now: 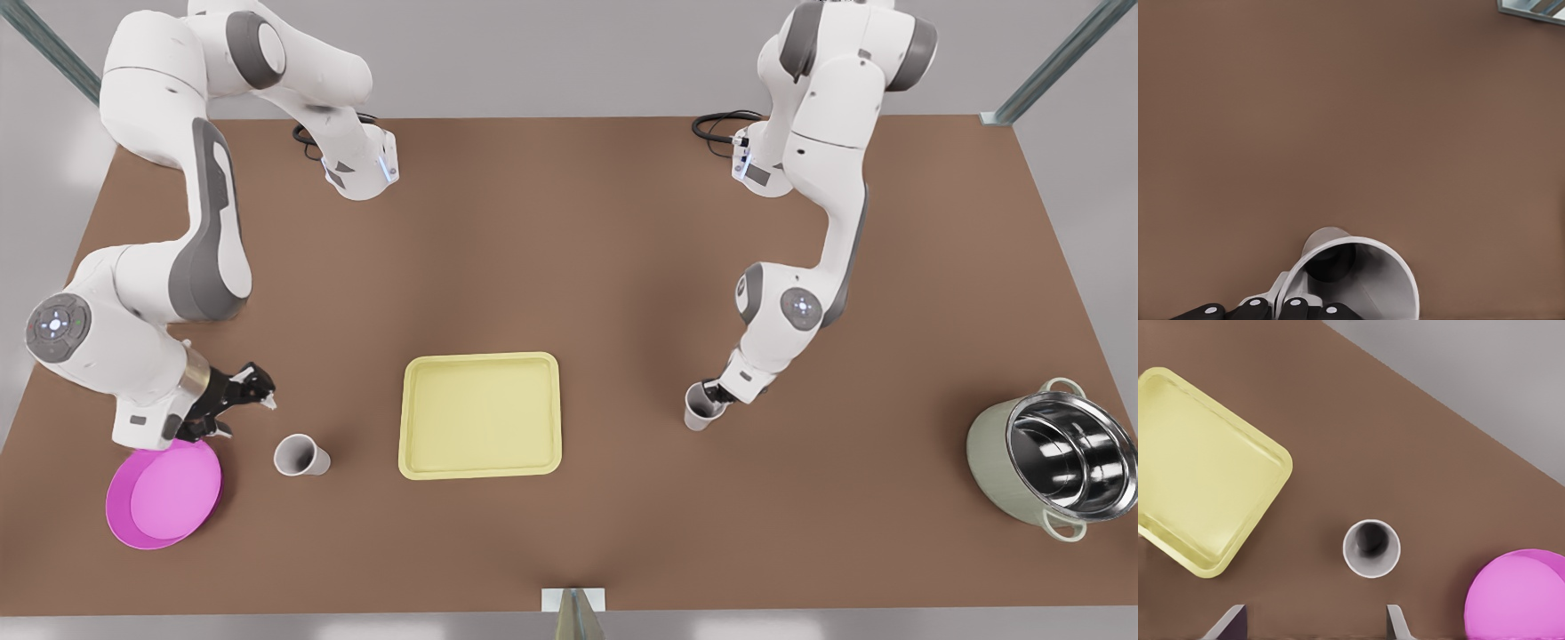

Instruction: Use the left arm to pick up the white IKEA cup from the tray and place it on the middle-left position; use the right arm to pick up the white IKEA cup from the tray and place it on the middle-right position

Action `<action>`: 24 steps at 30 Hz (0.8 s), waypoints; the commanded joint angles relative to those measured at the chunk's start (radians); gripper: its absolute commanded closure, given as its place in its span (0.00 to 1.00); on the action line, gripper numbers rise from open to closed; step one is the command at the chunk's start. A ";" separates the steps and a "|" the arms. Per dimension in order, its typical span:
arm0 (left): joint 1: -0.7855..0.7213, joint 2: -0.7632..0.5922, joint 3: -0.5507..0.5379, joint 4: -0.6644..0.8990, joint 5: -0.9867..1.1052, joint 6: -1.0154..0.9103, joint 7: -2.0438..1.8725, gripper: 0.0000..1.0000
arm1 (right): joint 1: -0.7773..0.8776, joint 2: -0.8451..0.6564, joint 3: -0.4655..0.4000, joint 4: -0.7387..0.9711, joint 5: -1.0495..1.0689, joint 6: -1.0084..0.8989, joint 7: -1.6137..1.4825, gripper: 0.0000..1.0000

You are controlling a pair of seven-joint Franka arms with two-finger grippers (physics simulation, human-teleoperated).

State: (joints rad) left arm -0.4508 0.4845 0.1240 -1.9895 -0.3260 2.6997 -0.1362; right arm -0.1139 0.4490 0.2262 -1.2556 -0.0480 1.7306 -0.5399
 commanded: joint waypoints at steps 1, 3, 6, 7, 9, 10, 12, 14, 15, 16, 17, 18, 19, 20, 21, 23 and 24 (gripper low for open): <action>0.001 0.003 0.000 0.001 0.001 0.022 0.267 0.78 | 0.057 -0.024 0.007 0.005 -0.134 -0.252 0.515 0.00; 0.000 0.005 0.000 0.001 -0.001 0.023 0.265 0.75 | 0.017 -0.030 0.012 -0.051 -0.049 -0.215 0.758 0.00; 0.001 0.003 0.000 0.001 -0.004 0.032 0.265 0.00 | -0.043 -0.068 0.016 -0.050 -0.072 -0.232 0.737 0.00; 0.001 -0.003 0.000 0.000 -0.004 0.032 0.257 0.00 | -0.055 -0.082 0.013 -0.061 -0.096 -0.238 0.595 0.00; -0.008 -0.072 0.000 -0.061 -0.002 0.018 0.202 0.00 | -0.066 -0.111 0.013 -0.119 -0.092 -0.215 0.592 0.00; -0.009 -0.144 0.000 -0.114 -0.004 -0.038 0.187 0.00 | -0.066 -0.110 0.013 -0.119 -0.090 -0.217 0.594 0.00; -0.008 -0.287 0.051 -0.043 0.037 -0.428 0.142 0.00 | -0.064 -0.107 0.015 -0.119 -0.090 -0.220 0.594 0.00; 0.014 -0.261 0.103 0.231 0.186 -0.857 0.073 0.00 | -0.064 -0.104 0.015 -0.119 -0.090 -0.221 0.594 0.00; 0.064 -0.261 0.146 0.313 0.188 -0.968 0.220 0.00 | -0.064 -0.104 0.015 -0.119 -0.090 -0.223 0.594 0.00; 0.167 -0.267 0.154 0.354 0.134 -1.003 0.267 0.00 | -0.064 -0.104 0.015 -0.119 -0.092 -0.224 0.594 0.00; 0.175 -0.297 0.160 0.367 0.081 -0.997 0.081 0.00 | -0.064 -0.104 0.015 -0.119 -0.092 -0.224 0.594 0.00; 0.167 -0.351 0.157 0.319 0.131 -0.965 0.130 0.00 | -0.064 -0.104 0.015 -0.119 -0.092 -0.224 0.594 0.00; 0.161 -0.370 0.141 0.300 0.191 -0.908 0.148 0.00 | -0.064 -0.102 0.016 -0.119 -0.092 -0.224 0.594 0.00; 0.149 -0.330 0.128 0.359 0.205 -0.916 0.147 0.00 | -0.063 -0.101 0.016 -0.117 -0.092 -0.223 0.594 0.00; 0.133 -0.311 0.128 0.367 0.203 -0.914 0.150 0.00 | -0.063 -0.101 0.016 -0.119 -0.092 -0.223 0.594 0.00; 0.132 -0.305 0.128 0.363 0.203 -0.916 0.144 0.00 | -0.063 -0.101 0.016 -0.117 -0.093 -0.224 0.594 0.00; 0.132 -0.303 0.128 0.363 0.203 -0.916 0.142 0.00 | -0.063 -0.098 0.016 -0.117 -0.093 -0.224 0.594 0.00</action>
State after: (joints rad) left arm -0.3279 0.1793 0.2512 -1.6282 -0.1402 1.8867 0.0046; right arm -0.1764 0.3515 0.2420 -1.3735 -0.1405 1.5117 -0.0867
